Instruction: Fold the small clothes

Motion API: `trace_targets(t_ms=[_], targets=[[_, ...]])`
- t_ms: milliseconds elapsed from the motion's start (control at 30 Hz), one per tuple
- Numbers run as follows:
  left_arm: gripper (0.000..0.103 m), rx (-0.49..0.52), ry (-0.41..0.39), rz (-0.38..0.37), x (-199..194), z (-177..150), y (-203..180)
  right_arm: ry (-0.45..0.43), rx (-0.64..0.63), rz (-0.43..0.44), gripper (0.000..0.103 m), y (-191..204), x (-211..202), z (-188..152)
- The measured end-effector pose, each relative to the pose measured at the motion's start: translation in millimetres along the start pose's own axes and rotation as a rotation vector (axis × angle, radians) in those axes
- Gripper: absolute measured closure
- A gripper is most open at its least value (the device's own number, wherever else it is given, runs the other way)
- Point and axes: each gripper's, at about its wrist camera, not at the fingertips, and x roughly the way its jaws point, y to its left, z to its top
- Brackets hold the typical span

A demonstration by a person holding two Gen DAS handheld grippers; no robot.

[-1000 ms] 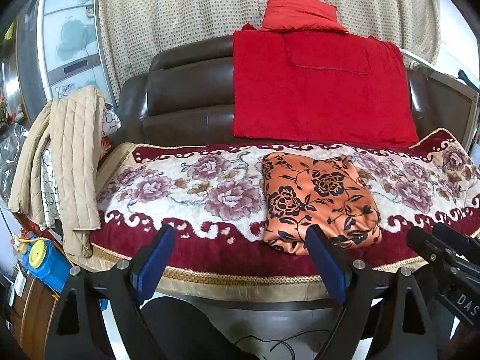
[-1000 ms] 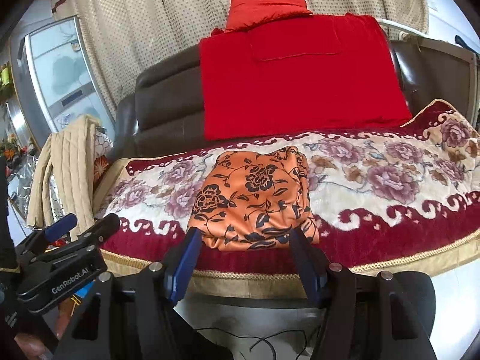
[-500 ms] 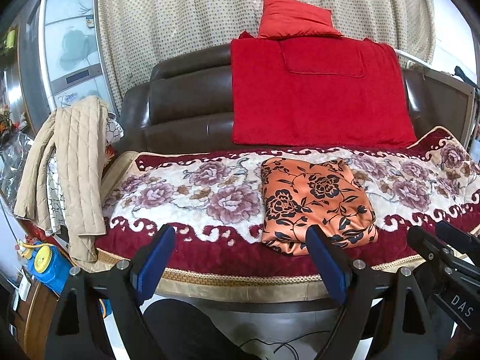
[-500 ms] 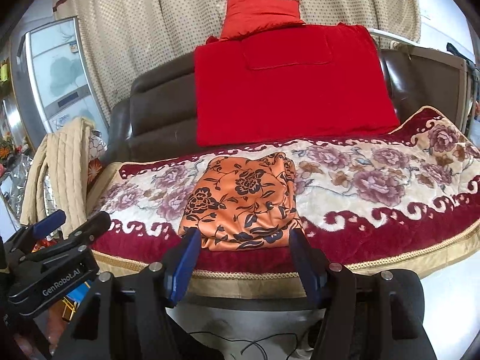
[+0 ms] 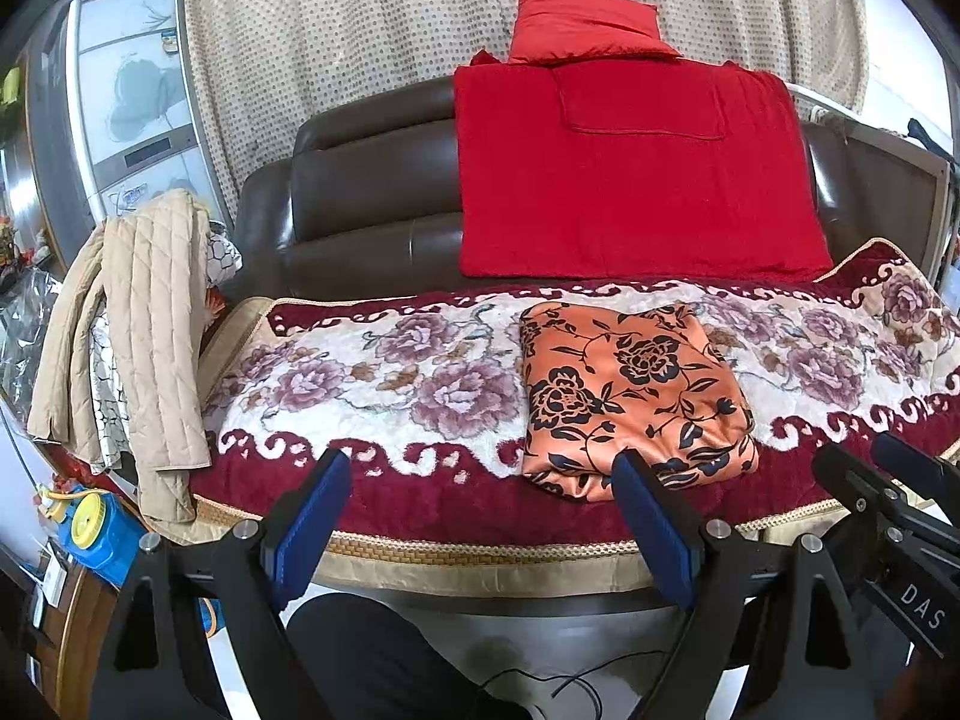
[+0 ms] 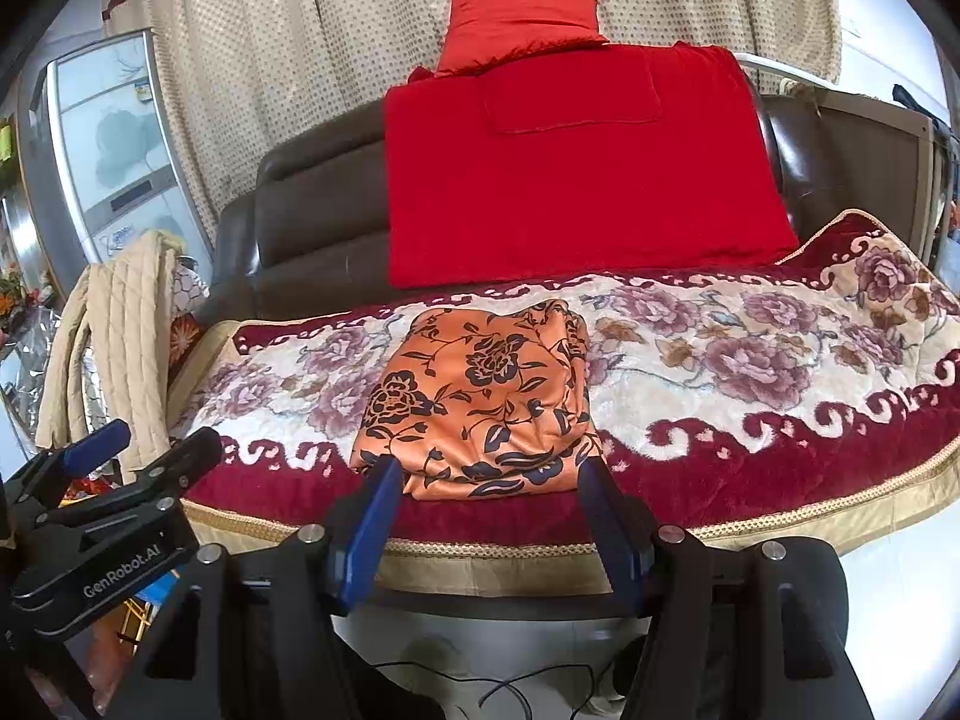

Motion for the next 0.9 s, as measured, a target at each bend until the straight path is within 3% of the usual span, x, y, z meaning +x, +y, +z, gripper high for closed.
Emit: trace_targets(t_ms=[900], targets=[[0.014, -0.012, 0.023, 0.013, 7.3, 0.2, 3.6, 0.015, 0.0, -0.014, 0.038, 1.1, 8.5, -2.5]])
